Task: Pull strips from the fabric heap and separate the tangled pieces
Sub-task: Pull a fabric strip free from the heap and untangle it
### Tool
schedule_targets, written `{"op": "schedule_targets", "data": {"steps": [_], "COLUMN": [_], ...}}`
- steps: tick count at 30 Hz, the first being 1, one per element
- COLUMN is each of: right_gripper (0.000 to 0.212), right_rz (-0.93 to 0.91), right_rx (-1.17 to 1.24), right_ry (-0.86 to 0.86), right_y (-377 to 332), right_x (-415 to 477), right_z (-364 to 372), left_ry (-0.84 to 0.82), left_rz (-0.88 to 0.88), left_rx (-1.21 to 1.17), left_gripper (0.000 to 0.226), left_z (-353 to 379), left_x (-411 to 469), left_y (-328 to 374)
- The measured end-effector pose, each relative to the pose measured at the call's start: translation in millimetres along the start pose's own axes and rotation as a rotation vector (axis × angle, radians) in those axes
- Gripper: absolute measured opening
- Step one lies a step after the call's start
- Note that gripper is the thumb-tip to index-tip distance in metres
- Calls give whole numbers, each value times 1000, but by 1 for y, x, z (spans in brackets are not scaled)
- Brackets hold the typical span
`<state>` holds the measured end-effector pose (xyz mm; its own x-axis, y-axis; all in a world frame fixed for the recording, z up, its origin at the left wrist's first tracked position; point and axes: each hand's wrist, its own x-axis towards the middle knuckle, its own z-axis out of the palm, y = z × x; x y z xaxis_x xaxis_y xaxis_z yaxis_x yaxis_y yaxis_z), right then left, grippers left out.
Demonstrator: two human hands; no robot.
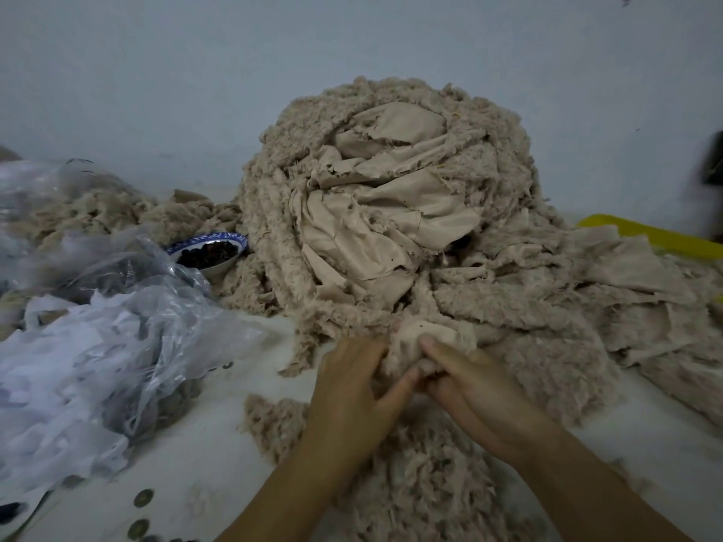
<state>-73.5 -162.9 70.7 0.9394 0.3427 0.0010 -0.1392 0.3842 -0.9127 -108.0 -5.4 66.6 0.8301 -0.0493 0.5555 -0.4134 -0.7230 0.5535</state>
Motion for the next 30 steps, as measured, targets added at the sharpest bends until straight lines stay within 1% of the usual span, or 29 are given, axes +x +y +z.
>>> {"op": "schedule_targets", "data": {"steps": [1, 2, 4, 6, 8, 9, 11, 12, 13, 14, 15, 17, 19, 21, 22, 24, 26, 27, 28, 30], "right_gripper": [37, 36, 37, 34, 36, 42, 52, 49, 38, 25, 18, 19, 21, 24, 29, 40, 48, 50, 51, 42], "right_rz": [-8, -20, -29, -36, -37, -32, -21, -28, -45, -63, -80, -97, -83, -69, -77, -120, -159, -156, -131, -64], "right_rx": [-19, -46, -178, -318, -351, -333, -350, -396, -443, -487, -519, -546, -488, -337, -265, -101, 139, 240, 291, 262], "right_ry": [4, 0, 6, 16, 41, 50, 28, -2, -24, -21, 9, 97, 118, 88, 96, 149, 236, 276, 296, 247], "right_y": [1, 1, 1, 3, 4, 4, 7, 9, 10, 10, 10, 11, 11, 13, 11, 0, -18, -26, -30, -26], "right_x": [0, 1, 0, 0, 1, 0, 1, 1, 0, 0, 0, 0, -2, -1, 1, 6, 10, 10, 8, 6], "right_z": [0, 0, -1, -2, 2, 5, 8, 10, 12, 15, 16, 13, 9, 8, 7, 0, -16, -23, -28, -29], "left_ry": [39, 72, 105, 86, 88, 98, 104, 89, 72, 61, 57, 54, -1, -93, -125, -135, -106, -75, -51, -70], "left_rz": [20, -21, -171, -309, -387, -403, -368, -319, -265, -222, -196, -182, -196, -239, -263, -333, -422, -436, -429, -371], "left_rx": [18, -20, -198, -344, -413, -429, -419, -399, -367, -336, -311, -266, -232, -203, -188, -194, -196, -181, -179, -241], "left_gripper": [31, 32, 38, 44, 40, 39, 38, 38, 37, 35, 34, 37, 28, 16, 17, 7, 12, 16, 20, 30], "left_z": [0, -1, -6, -10, -12, -12, -13, -13, -11, -10, -8, -4, -4, -5, -5, -7, -10, -10, -11, -9], "left_x": [0, 0, 1, 2, 3, 3, 3, 3, 2, 1, 0, 0, 1, 2, 2, 4, 3, 3, 2, 1], "left_y": [-2, -5, -7, -6, -5, -6, -5, -3, -1, 1, 2, 1, -3, -8, -11, -18, -25, -28, -29, -22]}}
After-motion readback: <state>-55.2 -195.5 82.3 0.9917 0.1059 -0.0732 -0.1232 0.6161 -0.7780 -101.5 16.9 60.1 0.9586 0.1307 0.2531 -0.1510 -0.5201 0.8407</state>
